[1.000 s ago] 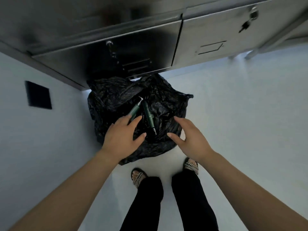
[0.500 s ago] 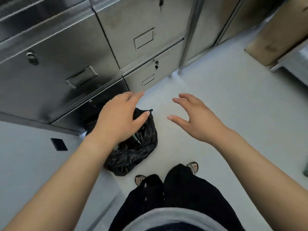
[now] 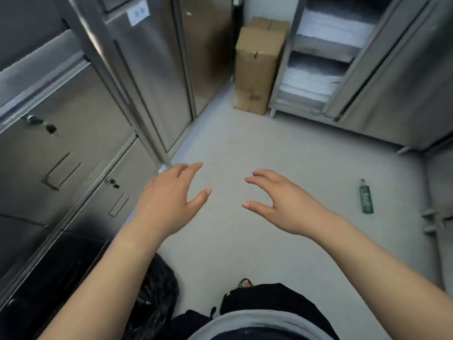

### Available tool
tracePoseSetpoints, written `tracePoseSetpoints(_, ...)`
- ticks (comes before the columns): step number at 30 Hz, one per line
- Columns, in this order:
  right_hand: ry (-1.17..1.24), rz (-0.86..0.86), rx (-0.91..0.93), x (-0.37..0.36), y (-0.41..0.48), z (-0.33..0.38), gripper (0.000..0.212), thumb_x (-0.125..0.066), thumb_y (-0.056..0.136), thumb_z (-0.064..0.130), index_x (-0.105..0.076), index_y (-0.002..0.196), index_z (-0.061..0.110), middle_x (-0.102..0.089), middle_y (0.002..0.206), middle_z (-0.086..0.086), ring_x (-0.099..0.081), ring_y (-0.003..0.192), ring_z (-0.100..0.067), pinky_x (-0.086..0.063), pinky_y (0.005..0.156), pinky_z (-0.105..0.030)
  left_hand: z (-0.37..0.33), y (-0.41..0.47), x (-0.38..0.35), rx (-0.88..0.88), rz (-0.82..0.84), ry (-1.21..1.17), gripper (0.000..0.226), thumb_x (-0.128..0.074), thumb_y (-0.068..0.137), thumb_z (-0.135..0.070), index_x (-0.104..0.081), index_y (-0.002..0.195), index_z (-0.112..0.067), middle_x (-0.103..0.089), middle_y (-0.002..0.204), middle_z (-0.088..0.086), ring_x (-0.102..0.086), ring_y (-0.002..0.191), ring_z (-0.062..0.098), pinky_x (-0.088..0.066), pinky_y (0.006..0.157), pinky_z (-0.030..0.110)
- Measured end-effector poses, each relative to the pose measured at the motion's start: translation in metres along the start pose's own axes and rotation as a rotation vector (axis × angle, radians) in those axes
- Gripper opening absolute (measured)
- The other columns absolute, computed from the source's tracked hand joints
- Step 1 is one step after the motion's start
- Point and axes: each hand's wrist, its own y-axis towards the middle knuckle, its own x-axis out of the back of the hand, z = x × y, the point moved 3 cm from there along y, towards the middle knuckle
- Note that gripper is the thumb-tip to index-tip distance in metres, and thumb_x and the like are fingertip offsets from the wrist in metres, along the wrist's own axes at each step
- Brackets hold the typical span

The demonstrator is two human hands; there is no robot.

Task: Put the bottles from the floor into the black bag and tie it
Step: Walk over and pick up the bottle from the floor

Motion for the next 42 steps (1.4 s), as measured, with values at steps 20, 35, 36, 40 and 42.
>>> tracePoseSetpoints(20, 0.164, -0.367, -0.627, 0.107, 0.015, -0.213, 0.058, -0.045, 0.089, 0.056, -0.037, 0.14, 0.028, -0.034, 0.148, 0.011, -0.037, 0.132, -0.01, -0.035, 0.106, -0.031, -0.2, 0.282, -0.049, -0.596, 0.169, -0.023, 0.056, -0.041, 0.088, -0.056, -0.033, 0.14, -0.034, -0.045, 0.139, -0.01, -0.058, 0.098, 0.018, -0.034, 0.074, 0.027)
tracePoseSetpoints(35, 0.295, -0.707, -0.956, 0.182, -0.011, -0.327, 0.054, -0.05, 0.087, 0.052, -0.047, 0.133, 0.025, -0.045, 0.139, 0.008, -0.043, 0.128, -0.009, -0.034, 0.106, -0.027, -0.364, 0.415, -0.088, -0.961, 0.377, -0.114, 0.055, -0.046, 0.087, -0.054, -0.037, 0.138, -0.036, -0.044, 0.141, -0.013, -0.056, 0.104, 0.018, -0.04, 0.084, 0.027)
tracePoseSetpoints(36, 0.306, -0.716, -0.987, 0.183, -0.019, -0.337, 0.054, -0.051, 0.087, 0.051, -0.047, 0.133, 0.024, -0.045, 0.139, 0.007, -0.043, 0.127, -0.009, -0.034, 0.106, -0.027, -0.382, 0.416, -0.096, -0.981, 0.399, -0.113, 0.054, -0.045, 0.086, -0.055, -0.037, 0.137, -0.037, -0.044, 0.14, -0.014, -0.056, 0.102, 0.018, -0.04, 0.083, 0.027)
tracePoseSetpoints(40, 0.341, -0.744, -1.07, 0.183, -0.047, -0.383, 0.053, -0.053, 0.088, 0.049, -0.046, 0.134, 0.023, -0.045, 0.14, 0.006, -0.042, 0.128, -0.009, -0.031, 0.104, -0.022, -0.45, 0.422, -0.125, -1.056, 0.448, -0.107, 0.054, -0.043, 0.084, -0.058, -0.039, 0.135, -0.038, -0.045, 0.139, -0.014, -0.056, 0.098, 0.016, -0.039, 0.083, 0.026)
tracePoseSetpoints(42, 0.359, -0.756, -1.103, 0.191, -0.064, -0.416, 0.052, -0.052, 0.088, 0.05, -0.046, 0.134, 0.024, -0.045, 0.14, 0.006, -0.043, 0.127, -0.01, -0.032, 0.102, -0.022, -0.493, 0.428, -0.144, -1.097, 0.467, -0.082, 0.054, -0.044, 0.085, -0.057, -0.039, 0.135, -0.036, -0.045, 0.14, -0.012, -0.053, 0.114, 0.014, -0.041, 0.091, 0.029)
